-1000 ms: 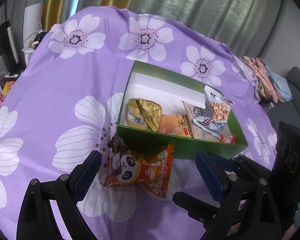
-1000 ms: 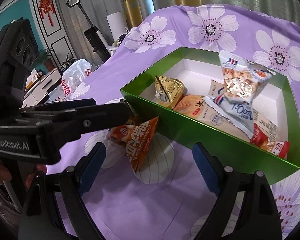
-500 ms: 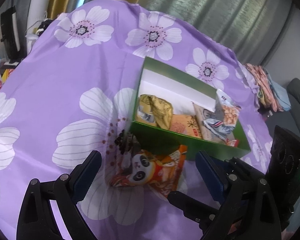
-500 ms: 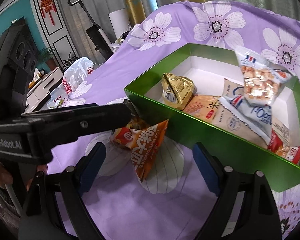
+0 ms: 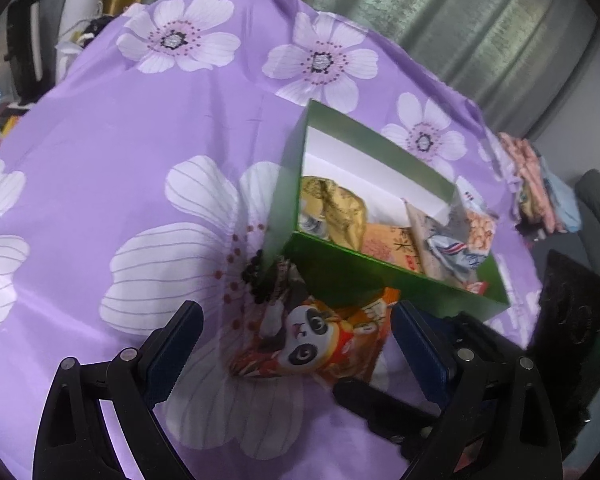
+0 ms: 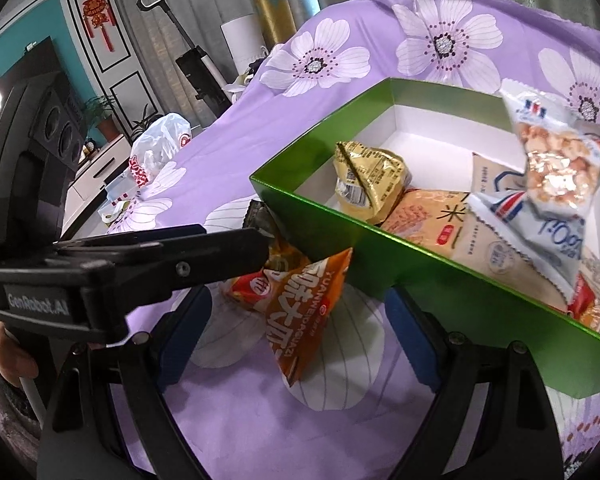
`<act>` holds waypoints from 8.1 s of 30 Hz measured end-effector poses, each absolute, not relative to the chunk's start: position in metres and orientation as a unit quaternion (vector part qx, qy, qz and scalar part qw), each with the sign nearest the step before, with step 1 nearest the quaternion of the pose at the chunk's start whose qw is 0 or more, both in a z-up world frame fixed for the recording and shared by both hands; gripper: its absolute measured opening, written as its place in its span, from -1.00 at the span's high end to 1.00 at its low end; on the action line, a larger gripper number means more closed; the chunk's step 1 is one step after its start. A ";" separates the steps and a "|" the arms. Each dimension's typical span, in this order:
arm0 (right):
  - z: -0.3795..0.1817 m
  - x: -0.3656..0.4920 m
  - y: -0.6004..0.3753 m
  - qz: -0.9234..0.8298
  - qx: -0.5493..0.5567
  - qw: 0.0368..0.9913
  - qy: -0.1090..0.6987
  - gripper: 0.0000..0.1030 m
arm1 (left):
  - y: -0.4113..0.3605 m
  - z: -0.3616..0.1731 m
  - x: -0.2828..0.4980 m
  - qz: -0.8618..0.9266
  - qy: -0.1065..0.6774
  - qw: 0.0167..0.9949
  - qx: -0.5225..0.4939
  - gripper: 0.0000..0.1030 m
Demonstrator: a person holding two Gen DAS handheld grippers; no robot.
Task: Organize snacks
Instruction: 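Close the left tool on the orange panda bag, then lift the panda bag with the left tool and carry it over the box, then lower the panda bag into the green box and open the left tool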
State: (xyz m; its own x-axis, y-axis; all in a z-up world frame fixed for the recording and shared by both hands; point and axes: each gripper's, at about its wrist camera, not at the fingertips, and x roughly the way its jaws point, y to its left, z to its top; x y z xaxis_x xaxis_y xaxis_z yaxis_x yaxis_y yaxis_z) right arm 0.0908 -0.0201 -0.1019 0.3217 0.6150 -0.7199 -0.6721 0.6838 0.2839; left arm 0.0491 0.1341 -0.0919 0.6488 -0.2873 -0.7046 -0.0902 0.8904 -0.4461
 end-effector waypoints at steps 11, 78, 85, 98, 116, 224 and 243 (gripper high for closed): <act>-0.109 0.092 -0.019 0.402 -0.022 0.806 0.434 -0.73 | 0.132 -0.106 0.056 -0.078 0.432 0.863 -0.249 -0.84; -0.090 0.072 -0.028 0.430 -0.017 0.793 0.430 0.07 | 0.119 -0.090 0.046 -0.135 0.399 0.866 -0.269 -0.41; -0.073 0.063 -0.041 0.423 -0.021 0.804 0.418 0.07 | 0.104 -0.074 0.038 -0.149 0.386 0.871 -0.263 -0.41; -0.059 0.044 -0.066 0.421 -0.019 0.809 0.410 0.07 | 0.080 -0.056 0.021 -0.153 0.392 0.871 -0.253 -0.41; -0.032 0.030 -0.101 0.423 0.010 0.825 0.373 0.07 | 0.042 -0.017 0.013 -0.153 0.381 0.887 -0.210 -0.41; -0.066 0.169 -0.084 0.402 0.045 0.816 0.413 0.07 | 0.048 -0.044 0.160 -0.126 0.422 0.883 -0.163 -0.41; -0.072 0.174 -0.083 0.400 0.043 0.809 0.429 0.05 | 0.046 -0.051 0.167 -0.114 0.441 0.876 -0.162 -0.41</act>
